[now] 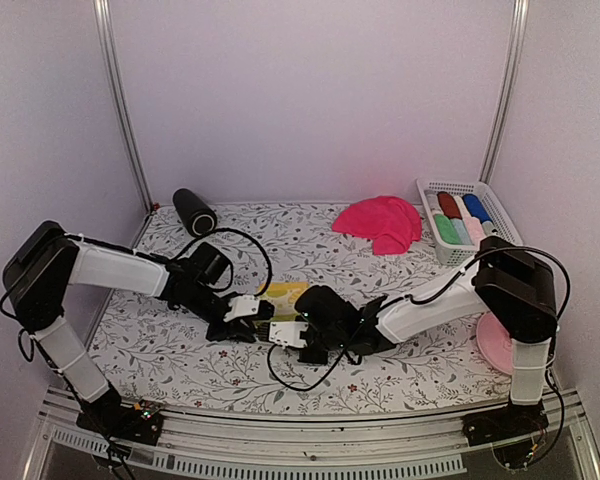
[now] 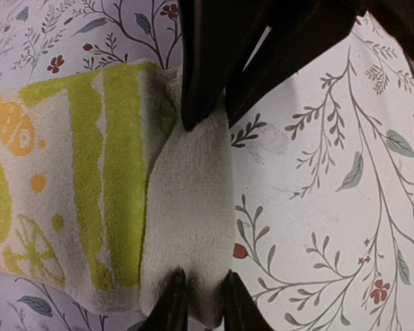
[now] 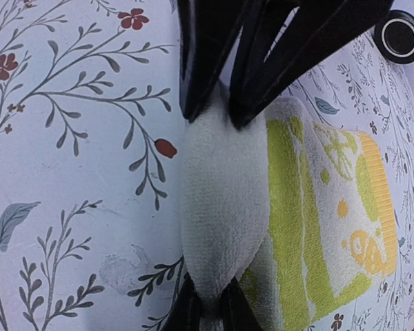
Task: Roll the towels
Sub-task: Roll the towel at the center of the board.
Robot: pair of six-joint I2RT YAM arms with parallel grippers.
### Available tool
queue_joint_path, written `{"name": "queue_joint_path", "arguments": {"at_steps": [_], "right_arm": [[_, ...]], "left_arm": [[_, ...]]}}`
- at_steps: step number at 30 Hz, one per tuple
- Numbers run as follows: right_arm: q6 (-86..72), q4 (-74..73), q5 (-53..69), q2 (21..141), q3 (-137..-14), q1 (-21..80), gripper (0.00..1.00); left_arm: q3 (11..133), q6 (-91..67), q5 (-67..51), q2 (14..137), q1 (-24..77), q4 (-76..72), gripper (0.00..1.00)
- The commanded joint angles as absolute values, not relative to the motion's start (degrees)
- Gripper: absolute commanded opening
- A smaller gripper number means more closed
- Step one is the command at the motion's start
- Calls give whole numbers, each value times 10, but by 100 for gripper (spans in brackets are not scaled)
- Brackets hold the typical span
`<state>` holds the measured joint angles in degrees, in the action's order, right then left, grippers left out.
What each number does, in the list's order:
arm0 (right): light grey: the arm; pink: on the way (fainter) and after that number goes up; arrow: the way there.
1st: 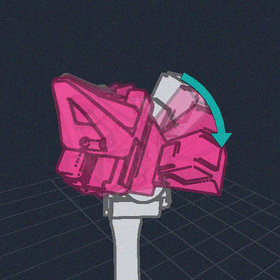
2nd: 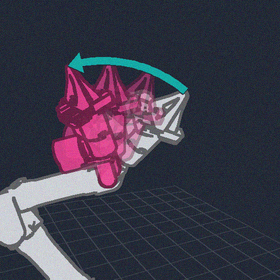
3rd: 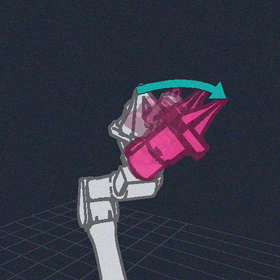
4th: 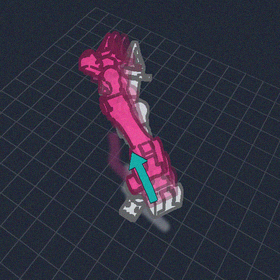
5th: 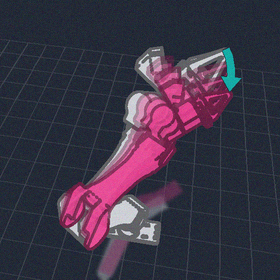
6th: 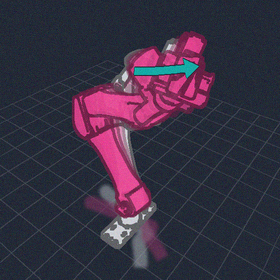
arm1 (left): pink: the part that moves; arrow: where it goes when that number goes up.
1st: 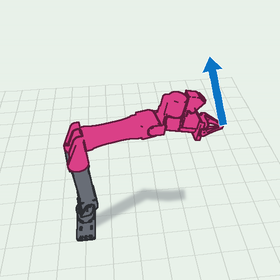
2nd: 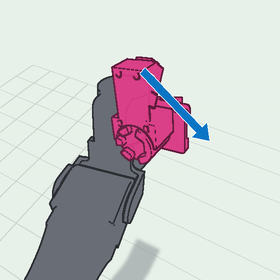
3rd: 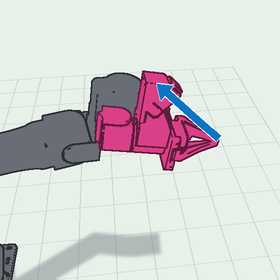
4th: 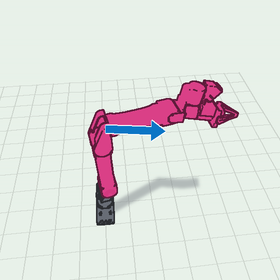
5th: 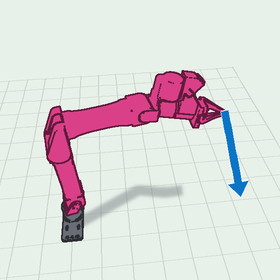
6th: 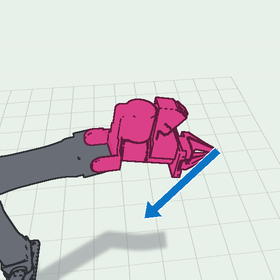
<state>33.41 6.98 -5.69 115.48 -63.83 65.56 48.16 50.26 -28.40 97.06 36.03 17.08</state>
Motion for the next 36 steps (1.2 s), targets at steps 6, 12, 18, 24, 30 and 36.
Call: {"name": "queue_joint_path", "arguments": {"at_steps": [6,12,18,24,30,36], "right_arm": [[283,-29,71,1167,-677,631,6],[248,-106,161,1181,-734,606,7],[220,-189,230,1226,-812,584,7],[188,-227,315,1255,-850,555,7],[167,-271,387,1284,-895,537,8],[155,-298,413,1313,-923,517,7]], "left_arm": [[374,493,-269,843,333,40,49],[252,528,-251,761,316,-101,51],[175,566,-238,697,326,-181,48],[139,599,-192,694,362,-234,46],[117,617,-142,727,404,-309,44],[128,610,-96,784,436,-368,43]]}}
